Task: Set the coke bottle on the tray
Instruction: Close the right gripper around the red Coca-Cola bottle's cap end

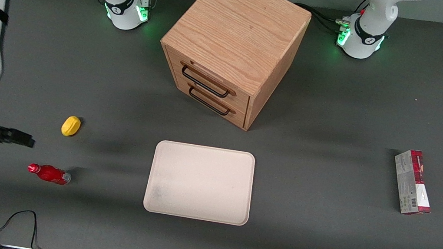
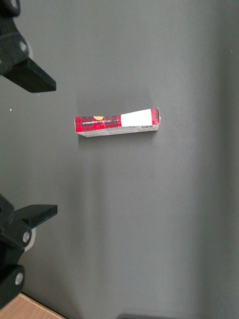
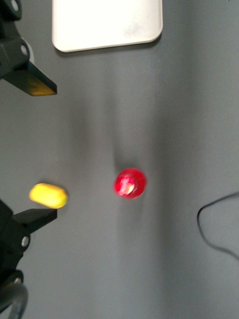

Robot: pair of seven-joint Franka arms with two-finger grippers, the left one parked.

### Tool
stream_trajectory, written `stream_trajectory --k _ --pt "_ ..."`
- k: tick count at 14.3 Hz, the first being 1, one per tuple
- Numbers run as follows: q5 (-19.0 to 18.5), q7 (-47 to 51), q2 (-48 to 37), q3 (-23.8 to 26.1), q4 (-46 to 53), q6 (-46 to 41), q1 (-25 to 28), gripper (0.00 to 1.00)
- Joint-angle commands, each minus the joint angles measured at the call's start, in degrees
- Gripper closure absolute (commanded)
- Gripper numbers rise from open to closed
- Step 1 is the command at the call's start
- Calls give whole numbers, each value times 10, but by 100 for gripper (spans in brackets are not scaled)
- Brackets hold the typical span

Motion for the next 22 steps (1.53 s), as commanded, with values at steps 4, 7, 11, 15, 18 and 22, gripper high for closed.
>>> stream_trajectory --k 4,7,11,15,18,22 --pt "-26 -20 89 24 28 102 -18 0" --pt "-35 -47 109 29 26 114 -26 0" --pt "-46 -73 116 29 18 125 -33 6" --pt "-55 -80 123 29 13 132 -38 42" --pt "-55 -78 123 29 9 133 -39 74" --pt "-55 -75 117 29 13 132 -37 100"
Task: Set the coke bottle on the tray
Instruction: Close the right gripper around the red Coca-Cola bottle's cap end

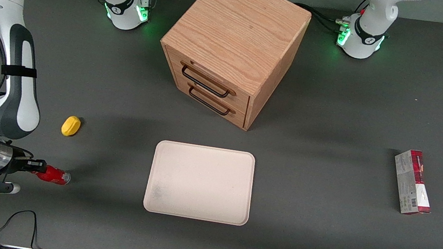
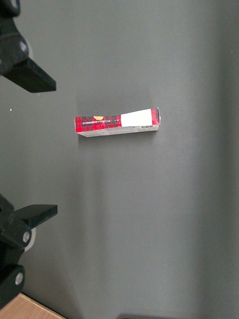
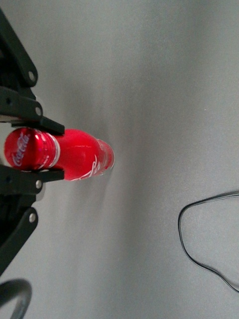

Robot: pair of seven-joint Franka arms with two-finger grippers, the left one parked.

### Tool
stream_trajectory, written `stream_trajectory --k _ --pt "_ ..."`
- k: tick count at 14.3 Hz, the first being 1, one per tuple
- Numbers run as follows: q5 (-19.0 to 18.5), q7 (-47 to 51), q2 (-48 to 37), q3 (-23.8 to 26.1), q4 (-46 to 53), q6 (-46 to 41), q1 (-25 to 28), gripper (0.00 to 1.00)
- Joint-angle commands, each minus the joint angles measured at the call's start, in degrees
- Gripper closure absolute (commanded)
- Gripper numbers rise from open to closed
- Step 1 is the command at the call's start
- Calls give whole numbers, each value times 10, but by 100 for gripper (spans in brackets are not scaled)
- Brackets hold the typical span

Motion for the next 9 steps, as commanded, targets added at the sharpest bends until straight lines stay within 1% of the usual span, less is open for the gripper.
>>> stream_trajectory --k 1,3,4,7,9 --pt "-7 -4 -9 8 6 3 -3 100" --pt "-4 29 -38 8 5 -4 4 100" --pt "-4 50 -59 10 6 -29 9 100" --pt "-6 71 -118 20 26 -126 27 100" --pt "-9 107 -154 24 34 -168 48 100"
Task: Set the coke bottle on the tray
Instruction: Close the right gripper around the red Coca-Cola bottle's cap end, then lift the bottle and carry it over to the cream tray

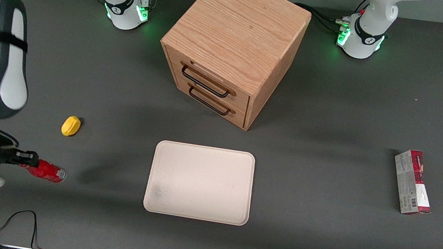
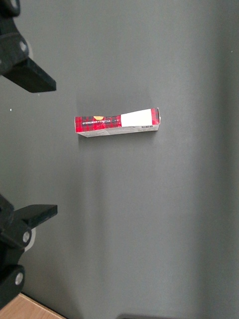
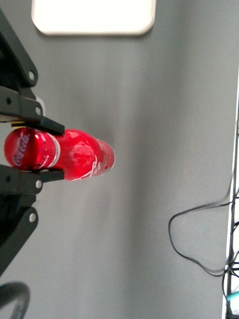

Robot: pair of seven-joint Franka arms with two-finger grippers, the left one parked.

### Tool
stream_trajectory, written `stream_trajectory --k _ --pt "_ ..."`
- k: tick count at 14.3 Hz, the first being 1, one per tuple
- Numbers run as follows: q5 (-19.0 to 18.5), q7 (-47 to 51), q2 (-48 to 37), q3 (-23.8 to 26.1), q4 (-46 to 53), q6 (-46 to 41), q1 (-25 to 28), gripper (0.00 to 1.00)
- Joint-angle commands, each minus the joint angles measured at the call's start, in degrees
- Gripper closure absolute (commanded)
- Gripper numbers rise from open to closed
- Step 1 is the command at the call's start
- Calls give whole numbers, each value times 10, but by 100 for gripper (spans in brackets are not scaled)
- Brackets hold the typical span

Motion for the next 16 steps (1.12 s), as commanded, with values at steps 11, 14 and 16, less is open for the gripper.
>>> stream_trajectory --k 11,14,16 --pt "-87 321 -36 159 -1 16 88 100" --pt "-114 364 10 158 1 67 119 100" --pt "-123 374 46 158 3 115 130 100"
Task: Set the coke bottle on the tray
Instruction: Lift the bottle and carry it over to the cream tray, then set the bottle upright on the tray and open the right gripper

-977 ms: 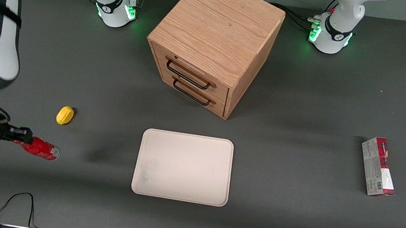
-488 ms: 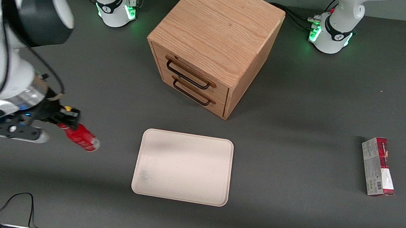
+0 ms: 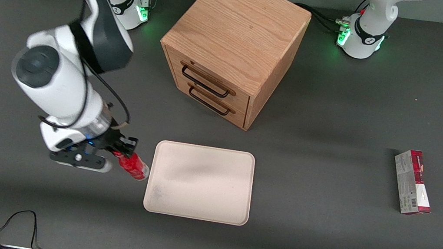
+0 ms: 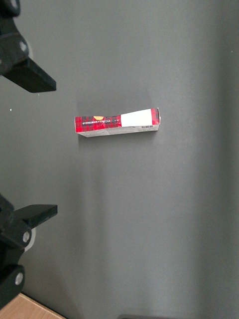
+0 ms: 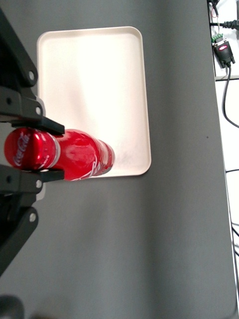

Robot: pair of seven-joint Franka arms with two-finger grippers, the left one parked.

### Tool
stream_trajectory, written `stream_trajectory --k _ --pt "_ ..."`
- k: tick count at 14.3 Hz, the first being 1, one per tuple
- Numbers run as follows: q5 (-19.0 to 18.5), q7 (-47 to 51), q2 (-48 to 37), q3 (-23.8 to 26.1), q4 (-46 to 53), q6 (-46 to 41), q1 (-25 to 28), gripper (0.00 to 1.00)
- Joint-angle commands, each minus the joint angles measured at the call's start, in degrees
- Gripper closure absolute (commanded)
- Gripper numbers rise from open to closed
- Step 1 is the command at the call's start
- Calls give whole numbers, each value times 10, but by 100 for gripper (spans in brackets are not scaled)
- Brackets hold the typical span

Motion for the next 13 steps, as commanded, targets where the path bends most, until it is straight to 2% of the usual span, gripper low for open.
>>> stream_trajectory --k 1,4,7,10,11,13 --pt "-22 35 48 0 11 64 11 100" --pt "-30 31 87 0 8 109 11 100" --pt "-58 18 104 -1 -4 116 11 100" --pt "-64 12 104 -2 -21 124 11 100" --pt "-64 12 104 -2 -26 134 9 90" --pt "-65 14 104 -3 -42 159 7 8"
